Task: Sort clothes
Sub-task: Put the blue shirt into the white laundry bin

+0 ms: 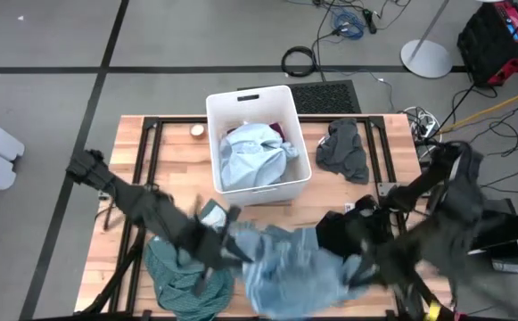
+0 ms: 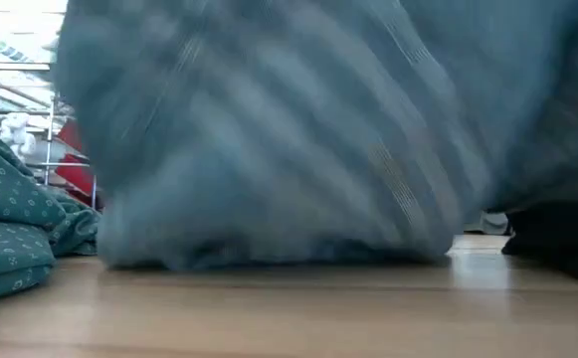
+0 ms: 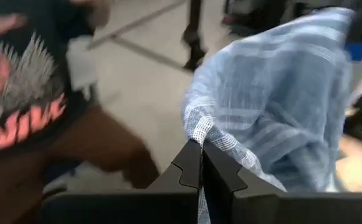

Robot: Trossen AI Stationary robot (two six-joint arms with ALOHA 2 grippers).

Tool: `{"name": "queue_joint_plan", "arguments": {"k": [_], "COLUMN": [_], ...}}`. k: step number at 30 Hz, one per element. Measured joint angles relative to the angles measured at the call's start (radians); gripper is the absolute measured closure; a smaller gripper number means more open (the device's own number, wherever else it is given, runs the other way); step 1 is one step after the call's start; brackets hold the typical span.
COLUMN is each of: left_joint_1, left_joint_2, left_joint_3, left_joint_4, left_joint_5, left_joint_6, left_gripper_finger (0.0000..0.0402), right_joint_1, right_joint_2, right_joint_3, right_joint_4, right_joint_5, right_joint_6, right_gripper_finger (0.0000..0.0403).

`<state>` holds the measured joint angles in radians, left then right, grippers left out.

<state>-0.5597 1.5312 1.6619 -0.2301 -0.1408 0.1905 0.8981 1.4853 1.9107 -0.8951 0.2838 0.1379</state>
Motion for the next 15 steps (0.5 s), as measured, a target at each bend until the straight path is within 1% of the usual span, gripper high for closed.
{"name": "queue_joint_plan", "arguments": {"k": [2,5,7,10,12,15], "left_joint_1": [-0.044,-0.099,-0.125,-0.130,-0.109,-0.063], "left_joint_2": [0.034,0.085,0.111,0.133,0.135,0.110], "left_joint_3": [0.000,-0.001,-0.001,-0.001,-0.017,-0.090], "left_joint_4": [-0.049,-0.081,-0.105,-0.207,-0.276,-0.298], "left_joint_5": [-0.087,-0.202,-0.292,-0.396,-0.411,-0.413], "left_joint_6": [-0.001,-0.001,-0.001,-0.048,-0.122,-0.218], "left_gripper_finger": [0.0401,0.0401,0.0401,0.0401,0.0401,0.0402], "right_joint_1": [0.031,0.058,0.047,-0.023,-0.080,-0.179], "right_joint_2": [0.054,0.106,0.115,0.117,0.107,0.068], "right_joint_3": [-0.004,-0.005,-0.005,-0.005,-0.020,-0.082], "right_joint_4": [-0.001,-0.025,-0.103,-0.221,-0.236,-0.181], "right_joint_5": [0.022,0.158,0.208,0.194,0.158,0.050], "right_joint_6": [0.001,0.011,0.048,0.108,0.100,0.027], "right_gripper_finger": [0.0403,0.0403,0.0403,0.0403,0.0403,0.0403]}}
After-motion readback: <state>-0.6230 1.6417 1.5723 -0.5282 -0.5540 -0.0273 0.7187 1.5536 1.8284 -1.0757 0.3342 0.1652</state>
